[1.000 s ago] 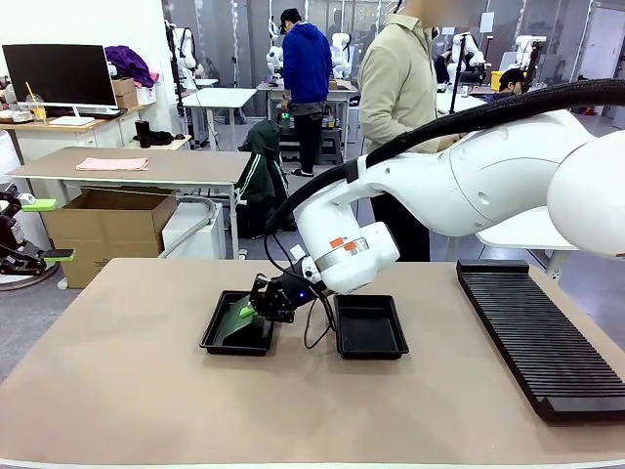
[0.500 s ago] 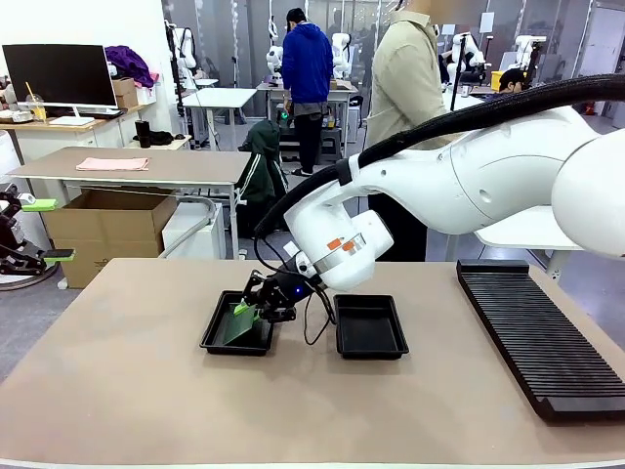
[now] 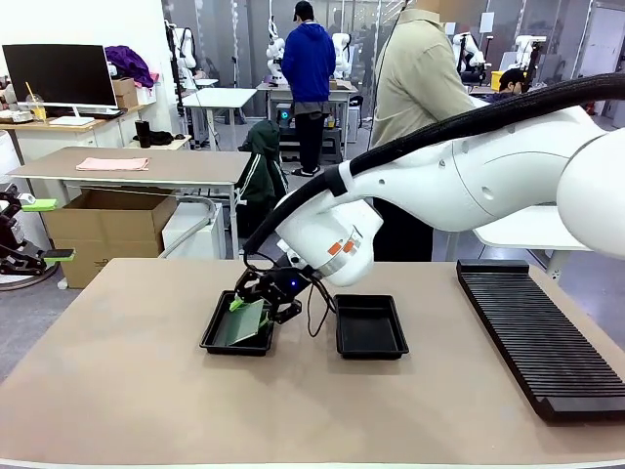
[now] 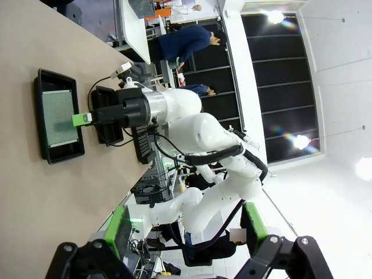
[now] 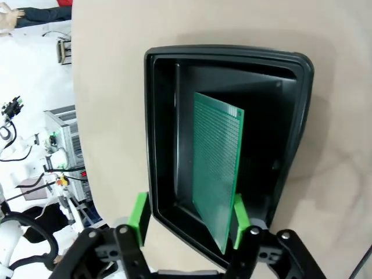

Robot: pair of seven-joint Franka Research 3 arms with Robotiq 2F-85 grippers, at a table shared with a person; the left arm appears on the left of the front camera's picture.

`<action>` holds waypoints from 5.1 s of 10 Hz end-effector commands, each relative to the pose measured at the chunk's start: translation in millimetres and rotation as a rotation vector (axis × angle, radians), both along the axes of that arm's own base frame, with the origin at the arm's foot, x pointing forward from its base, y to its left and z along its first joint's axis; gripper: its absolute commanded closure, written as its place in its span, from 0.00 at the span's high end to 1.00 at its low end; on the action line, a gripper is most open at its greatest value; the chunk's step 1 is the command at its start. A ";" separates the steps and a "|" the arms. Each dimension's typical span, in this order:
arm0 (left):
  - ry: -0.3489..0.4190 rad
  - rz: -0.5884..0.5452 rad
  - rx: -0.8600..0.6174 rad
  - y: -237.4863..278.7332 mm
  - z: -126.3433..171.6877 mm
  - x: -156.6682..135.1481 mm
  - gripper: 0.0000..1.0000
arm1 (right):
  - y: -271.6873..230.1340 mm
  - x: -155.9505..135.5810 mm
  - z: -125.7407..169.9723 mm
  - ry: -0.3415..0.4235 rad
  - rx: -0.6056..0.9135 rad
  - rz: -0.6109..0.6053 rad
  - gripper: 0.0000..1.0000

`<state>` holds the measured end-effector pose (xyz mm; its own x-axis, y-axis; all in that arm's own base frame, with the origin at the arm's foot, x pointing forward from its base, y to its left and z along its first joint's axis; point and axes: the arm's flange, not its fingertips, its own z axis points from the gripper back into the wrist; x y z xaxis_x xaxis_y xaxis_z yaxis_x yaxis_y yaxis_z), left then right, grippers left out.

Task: Inspect and transfer BCBs to ESD trays.
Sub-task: Pick up the Blank PCB from the PCB Rack and place it in the left ESD tray, then pick up the ESD tray and place it on the left side of the table.

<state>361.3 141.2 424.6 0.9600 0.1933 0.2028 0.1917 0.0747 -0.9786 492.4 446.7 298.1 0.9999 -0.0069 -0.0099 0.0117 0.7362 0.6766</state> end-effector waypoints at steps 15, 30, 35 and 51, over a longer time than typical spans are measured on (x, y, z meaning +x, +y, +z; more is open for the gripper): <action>0.000 0.002 -0.001 0.3 0.2 -1.0 1.00 | 26.9 7.8 84.2 0.018 -0.471 0.020 1.00; 0.000 0.002 -0.001 0.3 0.2 -1.0 1.00 | 26.9 7.8 84.2 0.018 -0.471 0.020 1.00; 0.034 0.006 0.213 -22.6 27.9 9.4 1.00 | -29.2 -25.3 96.9 0.001 -0.266 -0.040 1.00; 0.038 -0.148 1.150 -216.0 55.1 61.5 1.00 | -156.9 -57.5 99.0 -0.069 0.126 -0.068 1.00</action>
<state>411.7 -65.2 484.0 0.9619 -0.2024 0.1839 0.2614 0.8779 -0.4012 442.5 299.1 399.3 0.9950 -0.0914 0.0398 0.0308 0.6619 0.7490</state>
